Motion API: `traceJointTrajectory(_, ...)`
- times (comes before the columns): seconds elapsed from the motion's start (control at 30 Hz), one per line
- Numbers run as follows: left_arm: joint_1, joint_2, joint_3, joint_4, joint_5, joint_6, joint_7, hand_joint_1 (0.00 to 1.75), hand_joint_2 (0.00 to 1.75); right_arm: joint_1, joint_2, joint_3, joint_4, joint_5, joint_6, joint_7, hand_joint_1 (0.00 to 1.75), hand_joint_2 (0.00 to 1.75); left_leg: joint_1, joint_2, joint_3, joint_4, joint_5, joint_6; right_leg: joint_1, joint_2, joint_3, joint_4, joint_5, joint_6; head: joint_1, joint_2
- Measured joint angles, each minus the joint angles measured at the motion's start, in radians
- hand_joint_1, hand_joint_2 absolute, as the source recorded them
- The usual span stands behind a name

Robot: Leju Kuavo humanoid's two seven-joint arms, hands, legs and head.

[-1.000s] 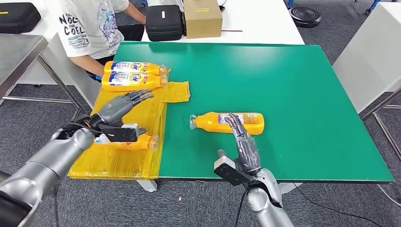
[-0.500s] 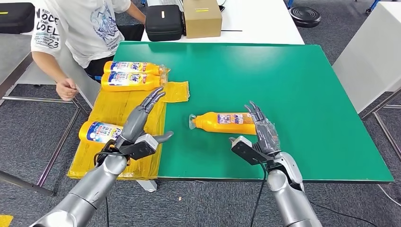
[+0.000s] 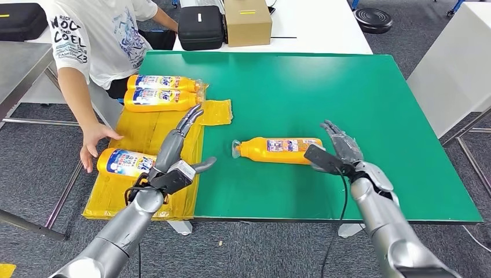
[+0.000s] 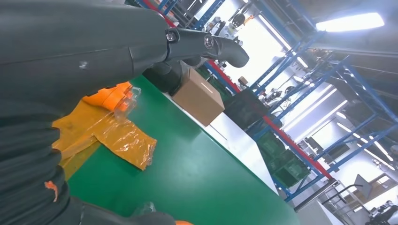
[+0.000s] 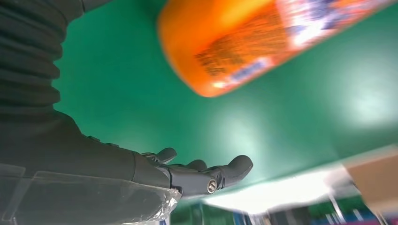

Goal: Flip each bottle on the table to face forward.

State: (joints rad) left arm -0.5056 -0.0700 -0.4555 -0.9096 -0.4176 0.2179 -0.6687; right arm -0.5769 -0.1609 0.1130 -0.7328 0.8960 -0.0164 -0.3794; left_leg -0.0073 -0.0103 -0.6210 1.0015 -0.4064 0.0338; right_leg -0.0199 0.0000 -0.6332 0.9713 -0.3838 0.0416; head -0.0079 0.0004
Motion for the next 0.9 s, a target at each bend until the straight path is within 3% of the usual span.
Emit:
traceJointTrajectory(0.37, -0.035, -0.02, -0.003, 0.067, 0.011, -0.001, 0.001, 0.0, 1.75, -0.142, -0.025, 0.041, 0.224, 0.044, 0.064, 0.011, 0.0, 1.75, 0.001, 0.001, 0.0, 0.0, 0.0, 0.0, 0.002, 0.0, 0.0, 0.0, 0.0, 0.0, 0.0, 0.0)
traceJointTrajectory(0.9, -0.062, -0.021, -0.006, 0.11, 0.013, 0.009, 0.002, 0.0, 1.75, -0.256, -0.008, 0.117, 0.3, 0.083, 0.112, 0.002, 0.0, 1.75, 0.001, 0.0, -0.001, 0.0, 0.0, 0.0, 0.002, 0.0, -0.001, 0.0, 0.0, 0.0, 0.0, 0.0)
